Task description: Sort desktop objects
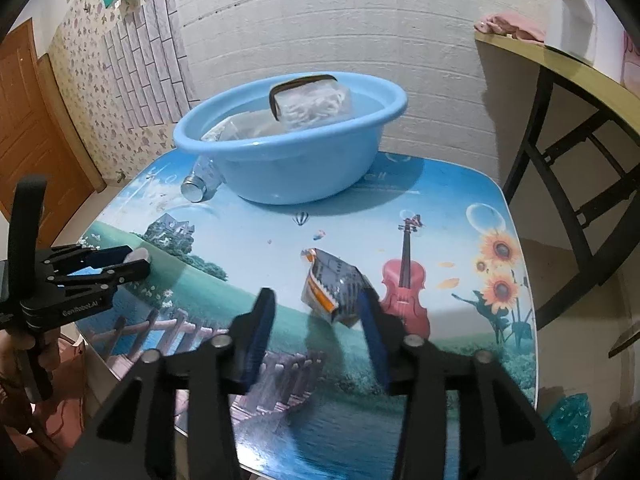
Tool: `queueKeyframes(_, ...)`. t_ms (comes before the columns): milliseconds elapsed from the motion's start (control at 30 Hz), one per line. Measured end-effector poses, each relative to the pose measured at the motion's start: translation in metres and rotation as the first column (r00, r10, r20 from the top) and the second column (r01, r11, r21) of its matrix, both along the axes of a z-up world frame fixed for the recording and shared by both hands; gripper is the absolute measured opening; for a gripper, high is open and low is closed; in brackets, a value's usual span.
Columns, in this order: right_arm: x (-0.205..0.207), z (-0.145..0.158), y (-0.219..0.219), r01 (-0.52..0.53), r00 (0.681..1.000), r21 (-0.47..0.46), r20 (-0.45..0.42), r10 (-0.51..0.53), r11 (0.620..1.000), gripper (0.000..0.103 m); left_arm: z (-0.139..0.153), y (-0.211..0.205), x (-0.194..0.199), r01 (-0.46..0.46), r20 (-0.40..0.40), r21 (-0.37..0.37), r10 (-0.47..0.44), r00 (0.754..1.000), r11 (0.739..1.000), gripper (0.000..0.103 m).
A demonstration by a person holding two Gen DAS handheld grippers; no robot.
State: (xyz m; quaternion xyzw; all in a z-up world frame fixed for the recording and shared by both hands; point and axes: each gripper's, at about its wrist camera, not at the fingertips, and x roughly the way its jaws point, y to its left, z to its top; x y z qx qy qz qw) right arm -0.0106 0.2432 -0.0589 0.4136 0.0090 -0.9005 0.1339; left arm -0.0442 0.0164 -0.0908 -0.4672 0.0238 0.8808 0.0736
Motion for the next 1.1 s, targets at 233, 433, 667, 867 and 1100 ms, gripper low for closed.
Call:
queueKeyframes(233,-0.001,-0.009,0.003,0.009,1.0,0.004,0.019,-0.009,1.0,0.068,-0.001,0.001,0.002,0.01,-0.022,-0.012,-0.01,1.0,1.0,0.038)
queueKeyframes(433,-0.004,-0.017,-0.003,0.003,0.999,0.039,0.034,-0.004,0.999,0.074,-0.002,0.0,0.001,0.003,-0.044,-0.02,-0.004,0.999,1.0,0.046)
queueKeyframes(667,-0.019,-0.023,-0.001,0.063,0.997,0.04,0.034,-0.064,0.997,0.077,-0.005,-0.005,-0.001,-0.014,-0.051,-0.013,0.013,0.999,1.0,0.069)
queueKeyframes(867,-0.037,-0.032,-0.006,0.094,0.994,0.06,0.042,-0.097,0.994,0.077,-0.008,-0.004,0.0,-0.001,-0.05,-0.01,0.0,0.999,1.0,0.084)
queueKeyframes(1100,-0.042,-0.041,-0.011,0.092,0.995,0.087,0.037,-0.096,0.992,0.064,-0.007,-0.005,0.005,-0.002,-0.065,-0.006,0.002,0.998,1.0,0.076)
